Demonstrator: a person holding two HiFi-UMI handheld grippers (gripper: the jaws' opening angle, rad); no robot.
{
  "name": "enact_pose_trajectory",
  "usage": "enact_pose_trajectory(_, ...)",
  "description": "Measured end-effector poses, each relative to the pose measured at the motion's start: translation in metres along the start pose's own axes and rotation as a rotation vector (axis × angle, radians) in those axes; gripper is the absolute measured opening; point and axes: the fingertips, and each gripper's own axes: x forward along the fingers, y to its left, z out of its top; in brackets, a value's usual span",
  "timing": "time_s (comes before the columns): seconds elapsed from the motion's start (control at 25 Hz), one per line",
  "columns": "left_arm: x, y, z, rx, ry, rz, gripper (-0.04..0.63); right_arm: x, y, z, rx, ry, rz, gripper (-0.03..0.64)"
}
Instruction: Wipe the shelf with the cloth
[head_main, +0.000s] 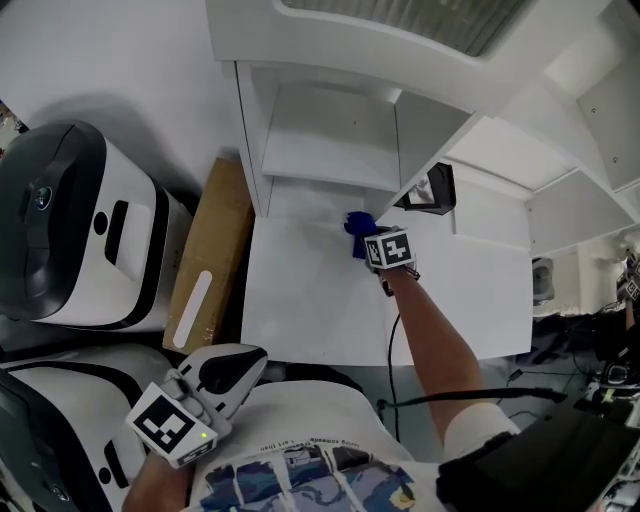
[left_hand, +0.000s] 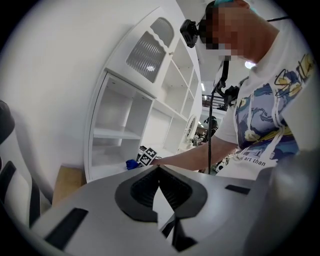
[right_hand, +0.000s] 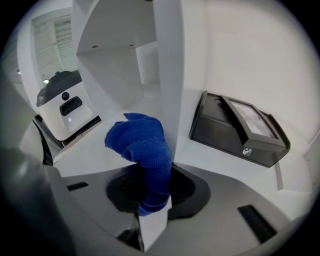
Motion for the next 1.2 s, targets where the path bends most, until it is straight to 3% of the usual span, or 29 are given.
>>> enact_pose_trajectory(0.64, -0.003, -0.017, 0.0, 0.031, -0.043, -0.035, 0.012, -0.086, 0.001, 0.058, -0.164, -0.108, 0.003, 0.098)
enact_pose_trajectory(1.2, 0.005, -0.034, -0.006, 0.039, -0.042, -0.066, 0.012, -0.155, -0.011, 0.091, -0.173, -0.256, -0.043, 0.098)
